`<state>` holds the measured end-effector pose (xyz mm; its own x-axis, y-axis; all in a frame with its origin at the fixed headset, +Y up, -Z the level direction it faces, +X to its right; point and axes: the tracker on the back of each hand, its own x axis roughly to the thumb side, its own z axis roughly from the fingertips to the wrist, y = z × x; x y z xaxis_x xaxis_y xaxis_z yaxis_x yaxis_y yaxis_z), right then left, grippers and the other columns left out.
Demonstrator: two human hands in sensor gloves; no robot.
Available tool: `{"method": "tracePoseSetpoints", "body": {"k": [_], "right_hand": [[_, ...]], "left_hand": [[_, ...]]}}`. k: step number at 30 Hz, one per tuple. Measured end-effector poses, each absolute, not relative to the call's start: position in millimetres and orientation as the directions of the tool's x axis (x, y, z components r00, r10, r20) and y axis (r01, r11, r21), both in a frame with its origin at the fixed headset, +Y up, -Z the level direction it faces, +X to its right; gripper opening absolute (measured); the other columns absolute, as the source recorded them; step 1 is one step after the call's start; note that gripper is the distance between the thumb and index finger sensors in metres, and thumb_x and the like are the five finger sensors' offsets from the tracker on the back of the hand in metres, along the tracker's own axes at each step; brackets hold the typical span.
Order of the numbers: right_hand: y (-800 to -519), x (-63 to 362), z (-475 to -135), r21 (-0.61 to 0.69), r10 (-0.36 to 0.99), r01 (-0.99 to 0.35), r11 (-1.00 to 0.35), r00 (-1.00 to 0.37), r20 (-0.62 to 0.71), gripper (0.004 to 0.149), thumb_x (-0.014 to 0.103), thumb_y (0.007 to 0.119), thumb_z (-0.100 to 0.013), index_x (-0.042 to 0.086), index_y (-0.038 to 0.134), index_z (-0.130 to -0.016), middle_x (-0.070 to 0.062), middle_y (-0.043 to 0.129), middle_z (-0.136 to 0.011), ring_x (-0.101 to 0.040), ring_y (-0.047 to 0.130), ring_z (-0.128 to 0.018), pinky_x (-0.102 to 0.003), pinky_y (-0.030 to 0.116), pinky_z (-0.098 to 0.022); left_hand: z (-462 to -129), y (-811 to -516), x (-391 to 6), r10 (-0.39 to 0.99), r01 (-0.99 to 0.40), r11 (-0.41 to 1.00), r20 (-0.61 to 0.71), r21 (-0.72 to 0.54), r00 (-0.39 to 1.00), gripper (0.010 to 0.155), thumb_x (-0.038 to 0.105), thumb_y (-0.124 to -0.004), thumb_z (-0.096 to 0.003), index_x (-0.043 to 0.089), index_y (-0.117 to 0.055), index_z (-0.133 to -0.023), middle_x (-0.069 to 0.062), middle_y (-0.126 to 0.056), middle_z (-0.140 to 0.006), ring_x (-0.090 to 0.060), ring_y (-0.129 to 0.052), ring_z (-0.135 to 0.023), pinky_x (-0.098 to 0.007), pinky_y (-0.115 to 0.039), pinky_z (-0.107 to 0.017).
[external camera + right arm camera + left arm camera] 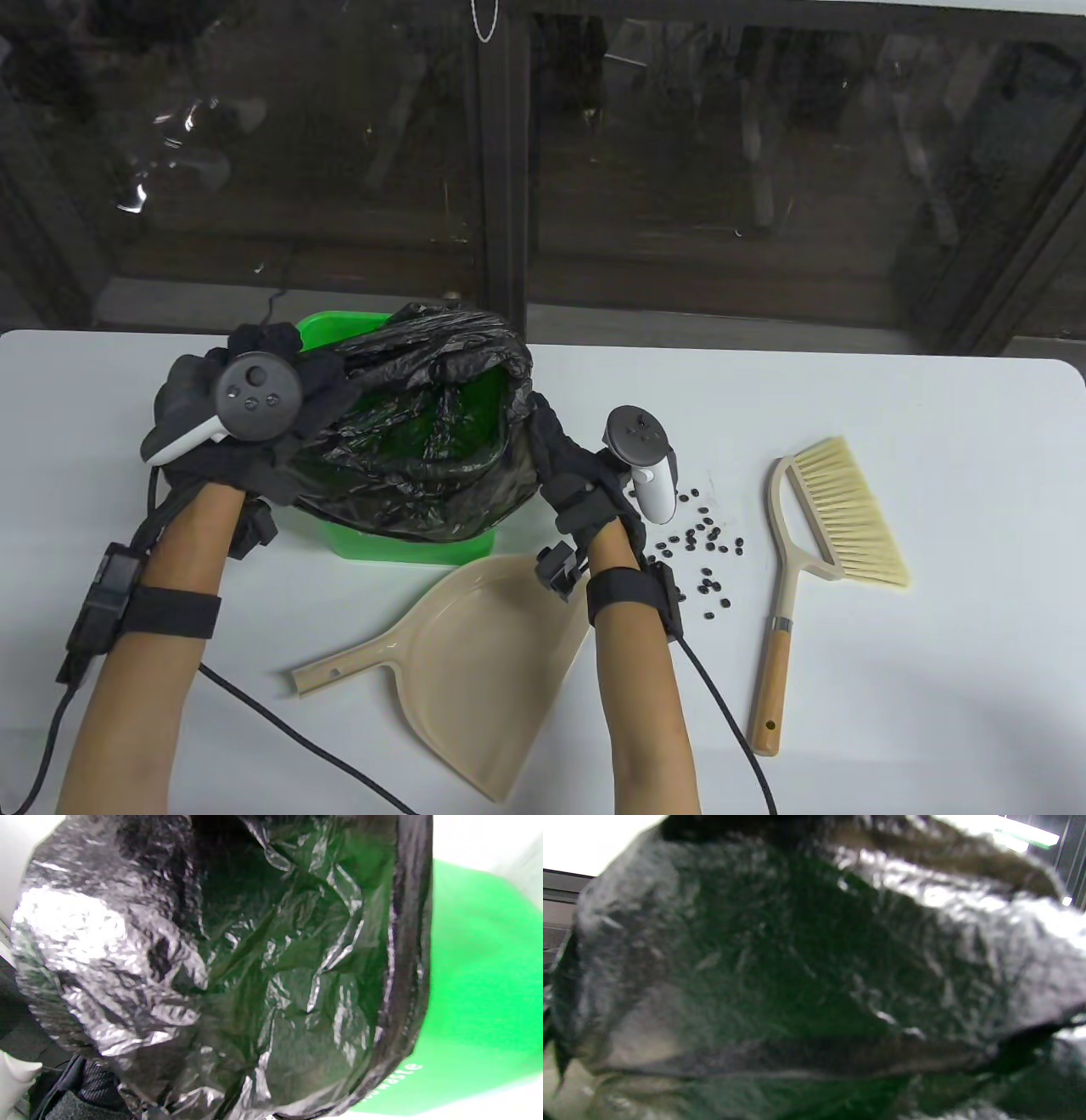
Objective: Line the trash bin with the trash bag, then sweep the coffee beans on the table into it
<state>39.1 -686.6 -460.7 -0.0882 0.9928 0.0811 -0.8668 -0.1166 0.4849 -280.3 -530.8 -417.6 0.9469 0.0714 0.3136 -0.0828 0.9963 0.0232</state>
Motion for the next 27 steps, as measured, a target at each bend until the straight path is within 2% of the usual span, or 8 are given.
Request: {"method": "tracePoseSetpoints", "body": {"k": [6,9,11,13,16,21,24,27], "right_hand": [[-686.5,39.3,-460.6,0.498,0.992,-0.859,-0.121,-0.088,0.088,0.084,0.066,0.032,-0.051,0.008,0.012,-0.109,-0.026,0.023,-0.120,-0.053,0.006,-0.100,-0.074,0.024,-0.061],[-686.5,39.7,-461.0,0.505,0.991,-0.854,-0.126,-0.090,0.096,0.084,0.066,0.032,-0.051,0.008,0.013,-0.109,-0.026,0.023,-0.120,-0.053,0.006,-0.100,-0.074,0.024,-0.061],[-685.8,40.3,-461.3,0.510,0.991,-0.851,-0.125,-0.085,0.101,0.084,0.066,0.032,-0.051,0.008,0.013,-0.109,-0.026,0.023,-0.120,-0.053,0.006,-0.100,-0.074,0.023,-0.061],[-685.1,41.0,-461.3,0.510,0.991,-0.852,-0.119,-0.075,0.106,0.084,0.066,0.032,-0.051,0.008,0.013,-0.109,-0.026,0.023,-0.120,-0.053,0.006,-0.100,-0.074,0.023,-0.061],[-684.8,41.9,-461.3,0.516,0.991,-0.848,-0.119,-0.072,0.111,0.084,0.066,0.032,-0.051,0.008,0.013,-0.109,-0.026,0.023,-0.120,-0.053,0.006,-0.101,-0.074,0.023,-0.061],[-685.2,43.3,-461.1,0.516,0.990,-0.847,-0.127,-0.080,0.112,0.084,0.066,0.032,-0.051,0.008,0.013,-0.109,-0.026,0.023,-0.120,-0.052,0.006,-0.101,-0.074,0.023,-0.061],[-685.0,42.4,-459.5,0.511,0.991,-0.851,-0.124,-0.078,0.111,0.084,0.066,0.032,-0.051,0.008,0.013,-0.109,-0.026,0.023,-0.120,-0.053,0.006,-0.101,-0.074,0.023,-0.061],[-682.5,40.5,-457.4,0.515,0.988,-0.846,-0.140,-0.089,0.123,0.084,0.066,0.032,-0.051,0.008,0.013,-0.109,-0.026,0.023,-0.120,-0.053,0.006,-0.100,-0.074,0.023,-0.061]], "left_hand": [[-430.5,-530.1,-277.5,0.004,-0.003,1.000,0.249,-0.007,0.969,0.069,0.048,-0.047,-0.0743,-0.001,-0.062,-0.120,-0.043,-0.032,-0.121,-0.073,-0.022,-0.097,-0.080,-0.024,-0.064],[-435.5,-532.4,-282.3,0.023,-0.016,0.999,0.221,-0.030,0.975,0.071,0.048,-0.047,-0.0746,-0.006,-0.058,-0.120,-0.044,-0.033,-0.119,-0.074,-0.024,-0.097,-0.080,-0.026,-0.064],[-438.7,-533.4,-286.7,0.041,-0.034,0.999,0.205,-0.039,0.978,0.074,0.048,-0.046,-0.0749,-0.009,-0.049,-0.122,-0.044,-0.032,-0.119,-0.074,-0.024,-0.097,-0.080,-0.026,-0.064],[-443.1,-534.5,-292.2,0.074,-0.066,0.997,0.188,-0.048,0.979,0.074,0.047,-0.046,-0.0748,-0.010,-0.049,-0.122,-0.043,-0.034,-0.120,-0.074,-0.026,-0.097,-0.080,-0.027,-0.064],[-447.7,-537.3,-299.2,0.127,-0.112,0.990,0.181,-0.090,0.975,0.072,0.047,-0.045,-0.0750,-0.007,-0.049,-0.122,-0.042,-0.035,-0.121,-0.074,-0.026,-0.098,-0.080,-0.027,-0.064],[-438.5,-531.3,-292.2,0.244,-0.247,0.968,0.311,-0.031,0.918,0.064,0.048,-0.048,-0.0745,0.005,-0.057,-0.121,-0.042,-0.028,-0.121,-0.073,-0.020,-0.098,-0.080,-0.025,-0.065],[-437.8,-525.5,-280.2,0.141,-0.130,0.990,0.331,-0.057,0.933,0.062,0.048,-0.049,-0.0739,0.006,-0.071,-0.115,-0.040,-0.028,-0.122,-0.072,-0.018,-0.099,-0.080,-0.024,-0.065],[-442.6,-526.9,-271.6,-0.016,0.040,0.996,0.295,-0.076,0.955,0.065,0.049,-0.049,-0.0738,0.004,-0.071,-0.116,-0.041,-0.028,-0.122,-0.073,-0.018,-0.098,-0.080,-0.025,-0.064]]}}
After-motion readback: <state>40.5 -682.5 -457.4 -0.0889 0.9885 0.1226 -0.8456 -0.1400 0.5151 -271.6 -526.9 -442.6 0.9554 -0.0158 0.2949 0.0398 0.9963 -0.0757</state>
